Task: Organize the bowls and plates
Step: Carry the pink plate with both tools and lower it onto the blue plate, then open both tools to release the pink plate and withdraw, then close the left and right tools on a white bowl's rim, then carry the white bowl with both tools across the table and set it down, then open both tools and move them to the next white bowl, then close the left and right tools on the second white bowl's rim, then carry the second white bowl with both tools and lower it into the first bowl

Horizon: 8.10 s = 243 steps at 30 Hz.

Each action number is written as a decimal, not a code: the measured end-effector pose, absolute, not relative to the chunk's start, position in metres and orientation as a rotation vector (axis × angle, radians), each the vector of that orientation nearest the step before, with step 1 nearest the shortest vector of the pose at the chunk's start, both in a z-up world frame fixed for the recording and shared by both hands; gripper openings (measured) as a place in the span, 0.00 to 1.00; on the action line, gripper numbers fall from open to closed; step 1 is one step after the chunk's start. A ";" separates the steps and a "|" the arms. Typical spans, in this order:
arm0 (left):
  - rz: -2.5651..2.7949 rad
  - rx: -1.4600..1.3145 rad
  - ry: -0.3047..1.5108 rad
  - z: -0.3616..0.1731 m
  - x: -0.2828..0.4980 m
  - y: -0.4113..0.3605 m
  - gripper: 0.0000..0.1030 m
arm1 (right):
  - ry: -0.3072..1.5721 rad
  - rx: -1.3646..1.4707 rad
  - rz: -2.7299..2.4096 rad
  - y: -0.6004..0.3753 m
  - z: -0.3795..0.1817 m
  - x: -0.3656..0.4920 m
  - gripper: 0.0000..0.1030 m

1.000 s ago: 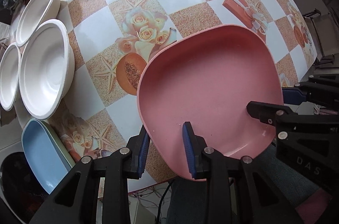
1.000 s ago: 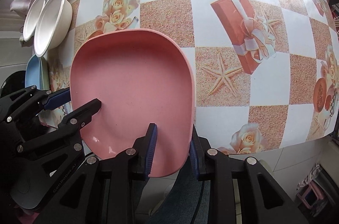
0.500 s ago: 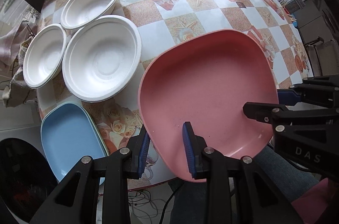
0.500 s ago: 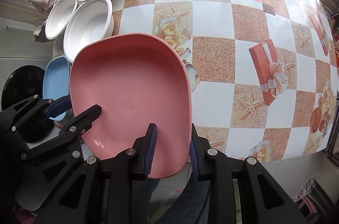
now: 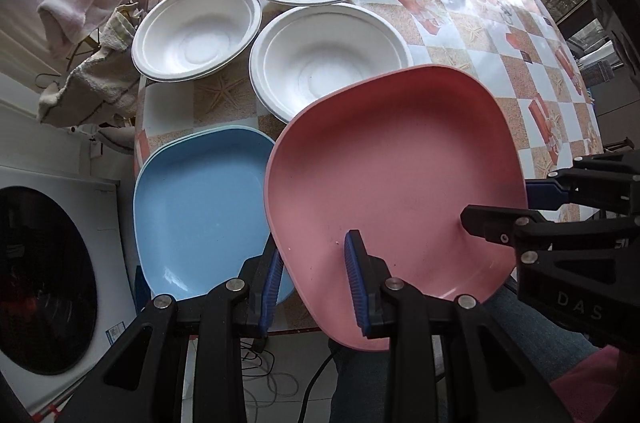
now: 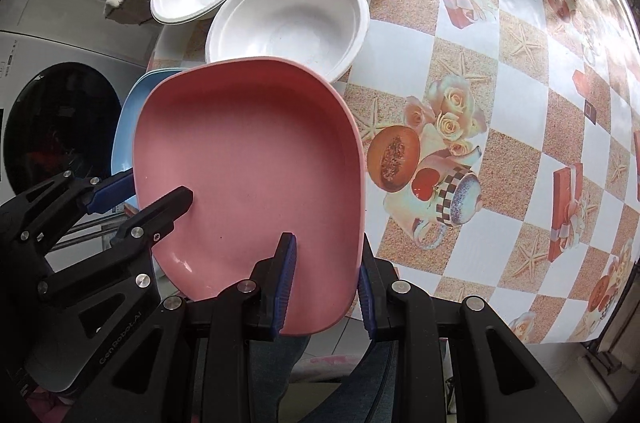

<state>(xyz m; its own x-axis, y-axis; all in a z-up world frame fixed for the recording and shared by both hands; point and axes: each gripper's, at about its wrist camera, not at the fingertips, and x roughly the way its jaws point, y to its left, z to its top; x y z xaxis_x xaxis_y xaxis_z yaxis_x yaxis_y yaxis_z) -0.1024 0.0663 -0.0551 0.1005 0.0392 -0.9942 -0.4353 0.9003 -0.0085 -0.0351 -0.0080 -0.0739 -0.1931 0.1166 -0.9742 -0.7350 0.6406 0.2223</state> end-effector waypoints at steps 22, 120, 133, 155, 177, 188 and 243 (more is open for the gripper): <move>0.561 -0.460 1.443 -0.065 -0.159 0.139 0.33 | 1.648 -0.674 0.997 0.089 -0.094 -0.080 0.31; -0.032 -0.059 1.609 -0.139 0.114 -0.126 0.71 | 1.776 -0.035 0.292 -0.236 -0.152 0.143 0.29; 0.004 -0.090 1.564 -0.104 0.053 -0.068 0.76 | 1.633 0.086 0.227 -0.317 -0.105 0.158 0.91; 0.435 -0.222 1.318 -0.047 0.088 0.143 0.76 | 1.619 -0.035 0.522 -0.069 -0.079 0.168 0.91; 0.446 -0.091 1.529 -0.144 0.158 0.206 0.61 | 1.702 0.102 0.500 0.033 -0.152 0.205 0.91; 0.392 -0.106 1.540 -0.142 0.160 0.182 0.36 | 1.704 0.136 0.607 0.032 -0.152 0.207 0.37; 0.024 0.110 1.477 -0.048 0.031 -0.091 0.30 | 1.709 -0.034 0.572 -0.169 -0.087 0.066 0.26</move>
